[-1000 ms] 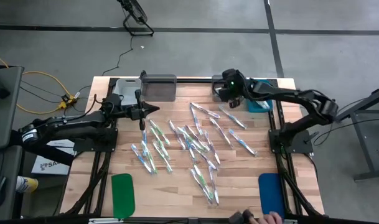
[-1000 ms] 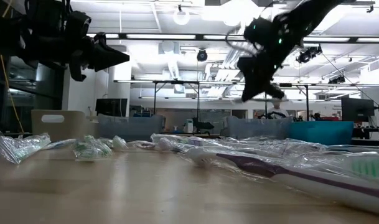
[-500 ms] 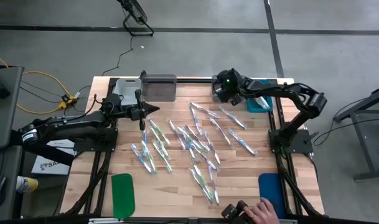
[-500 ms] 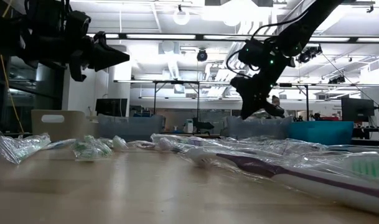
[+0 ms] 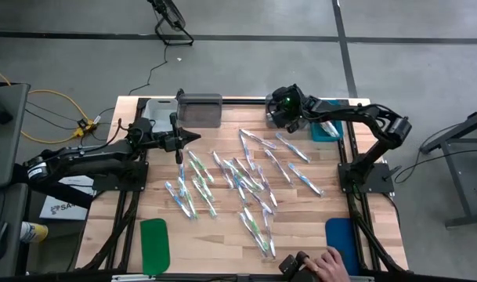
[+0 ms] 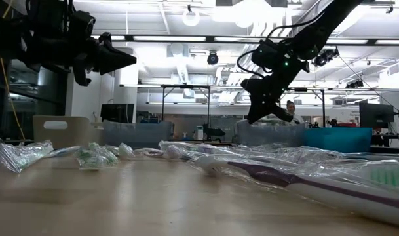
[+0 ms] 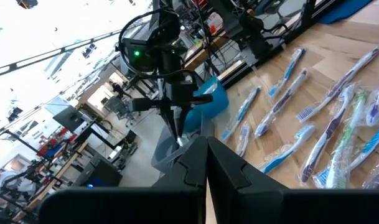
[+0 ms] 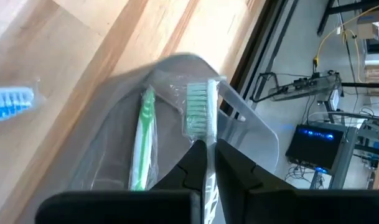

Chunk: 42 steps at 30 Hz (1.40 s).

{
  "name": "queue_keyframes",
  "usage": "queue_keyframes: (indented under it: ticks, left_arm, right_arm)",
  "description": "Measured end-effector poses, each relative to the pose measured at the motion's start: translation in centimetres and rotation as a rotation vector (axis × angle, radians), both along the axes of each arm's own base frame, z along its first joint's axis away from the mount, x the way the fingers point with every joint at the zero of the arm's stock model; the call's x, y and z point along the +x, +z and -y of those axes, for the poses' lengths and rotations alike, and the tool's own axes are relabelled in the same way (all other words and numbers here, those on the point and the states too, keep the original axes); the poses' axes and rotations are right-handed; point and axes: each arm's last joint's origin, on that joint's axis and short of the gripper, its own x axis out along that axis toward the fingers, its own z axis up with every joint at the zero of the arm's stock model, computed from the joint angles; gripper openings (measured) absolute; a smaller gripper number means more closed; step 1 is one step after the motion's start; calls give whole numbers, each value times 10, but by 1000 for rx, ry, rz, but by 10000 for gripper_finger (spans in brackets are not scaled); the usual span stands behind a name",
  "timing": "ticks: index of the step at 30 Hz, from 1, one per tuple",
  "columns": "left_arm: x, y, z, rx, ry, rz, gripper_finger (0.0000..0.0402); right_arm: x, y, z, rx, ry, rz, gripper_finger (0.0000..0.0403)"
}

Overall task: Pick & Place Toothbrushes
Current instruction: Put the green toothbrush into the right black bin, then put the violet toothbrush into the left black bin

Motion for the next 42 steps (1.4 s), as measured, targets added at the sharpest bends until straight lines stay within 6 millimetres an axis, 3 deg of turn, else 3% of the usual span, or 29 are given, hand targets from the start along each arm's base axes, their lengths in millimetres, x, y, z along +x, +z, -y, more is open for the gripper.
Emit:
queue_keyframes:
  ticks: [15,22,26,33,42]
  left_arm:
    - [0,0,0,-4,0,0,1]
    - [0,0,0,-7,0,-1,1]
    - [0,0,0,-7,0,-2,1]
    - [0,-1,0,2,1,-5,1]
    - [0,-1,0,23,2,-9,1]
  right_arm:
    - [3,4,2,-28,-15,54,123]
    - [3,16,-2,32,-95,162,143]
    - [5,34,-15,153,-225,344,140]
    - [16,55,-49,517,-507,666,140]
    - [26,38,-82,688,-596,544,138]
